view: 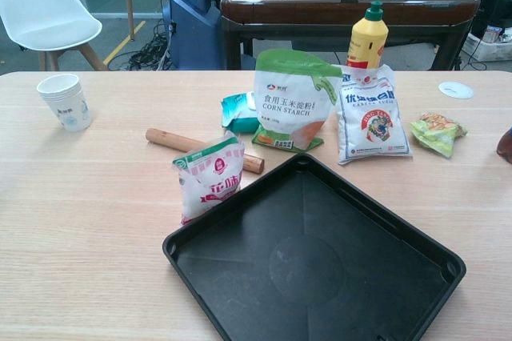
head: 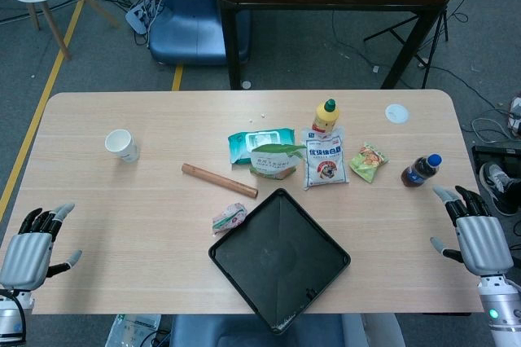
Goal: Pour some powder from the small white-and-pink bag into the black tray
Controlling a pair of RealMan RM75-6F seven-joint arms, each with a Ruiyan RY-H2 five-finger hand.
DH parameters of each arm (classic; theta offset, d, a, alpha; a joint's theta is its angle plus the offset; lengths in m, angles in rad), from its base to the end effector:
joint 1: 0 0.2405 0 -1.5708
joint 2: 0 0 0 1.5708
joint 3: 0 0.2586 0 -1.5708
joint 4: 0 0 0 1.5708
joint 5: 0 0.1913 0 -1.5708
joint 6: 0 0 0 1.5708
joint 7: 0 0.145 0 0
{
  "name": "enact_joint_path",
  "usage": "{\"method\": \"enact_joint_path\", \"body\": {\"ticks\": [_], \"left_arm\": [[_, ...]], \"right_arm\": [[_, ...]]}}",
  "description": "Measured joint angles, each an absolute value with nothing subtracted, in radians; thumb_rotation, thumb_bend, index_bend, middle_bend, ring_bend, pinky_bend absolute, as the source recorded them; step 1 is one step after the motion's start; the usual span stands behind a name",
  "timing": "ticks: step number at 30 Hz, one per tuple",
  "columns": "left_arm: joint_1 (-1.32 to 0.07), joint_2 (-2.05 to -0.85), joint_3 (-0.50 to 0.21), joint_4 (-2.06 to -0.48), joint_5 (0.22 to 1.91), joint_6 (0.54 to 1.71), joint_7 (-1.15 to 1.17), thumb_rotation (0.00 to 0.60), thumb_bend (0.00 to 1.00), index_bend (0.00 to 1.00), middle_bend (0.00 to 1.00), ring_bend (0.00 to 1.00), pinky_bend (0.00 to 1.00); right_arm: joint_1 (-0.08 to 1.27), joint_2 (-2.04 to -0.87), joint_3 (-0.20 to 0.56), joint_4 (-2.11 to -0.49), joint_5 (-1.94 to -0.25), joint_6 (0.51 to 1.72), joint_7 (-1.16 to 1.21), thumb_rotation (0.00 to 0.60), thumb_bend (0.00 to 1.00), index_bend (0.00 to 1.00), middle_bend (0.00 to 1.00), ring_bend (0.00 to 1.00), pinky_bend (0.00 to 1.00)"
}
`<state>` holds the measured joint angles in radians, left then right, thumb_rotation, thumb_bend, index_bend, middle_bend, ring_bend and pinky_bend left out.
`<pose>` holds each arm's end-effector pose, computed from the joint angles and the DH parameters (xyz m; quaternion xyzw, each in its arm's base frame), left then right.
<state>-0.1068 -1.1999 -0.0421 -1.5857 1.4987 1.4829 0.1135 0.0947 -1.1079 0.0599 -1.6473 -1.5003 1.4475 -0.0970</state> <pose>-0.3015 0.1857 0.1524 -0.6118 -0.3672 -0.3749 0.5919 -0.2994 -0.1850 0.1741 0.6164 -0.3704 0.3638 0.5920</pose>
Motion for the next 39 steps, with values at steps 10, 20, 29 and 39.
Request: {"method": "enact_joint_path", "body": {"ticks": [10,20,29,39], "left_arm": [[-0.109,-1.202,-0.042,-1.582,1.506,1.484,0.101,0.6,0.18,0.14,0.19,0.19,0.09],[-0.148,-1.212,-0.048,-1.565,1.507,1.424,0.033,0.6,0.18,0.14,0.19,0.19,0.11],[-0.241,-1.275,-0.057,-1.52,1.494,1.274,-0.051,0.6,0.18,0.12,0.19,0.19,0.13],[-0.348,-1.409,-0.064,-1.439,1.5,1.152,-0.145,0.6,0.18,0.09,0.19,0.19,0.16]], "right_arm": [[0.097,-1.103,0.064,-1.645,-1.51,1.46,-0.079,0.6,0.16,0.07,0.22,0.1,0.12],[0.092,-1.081,0.111,-1.674,-1.48,1.51,-0.087,0.6,0.16,0.07,0.22,0.1,0.12],[0.094,-1.032,0.154,-1.722,-1.442,1.53,-0.099,0.6,0.16,0.07,0.22,0.1,0.12],[0.089,-1.008,0.149,-1.747,-1.427,1.521,-0.103,0.6,0.16,0.07,0.22,0.1,0.12]]}}
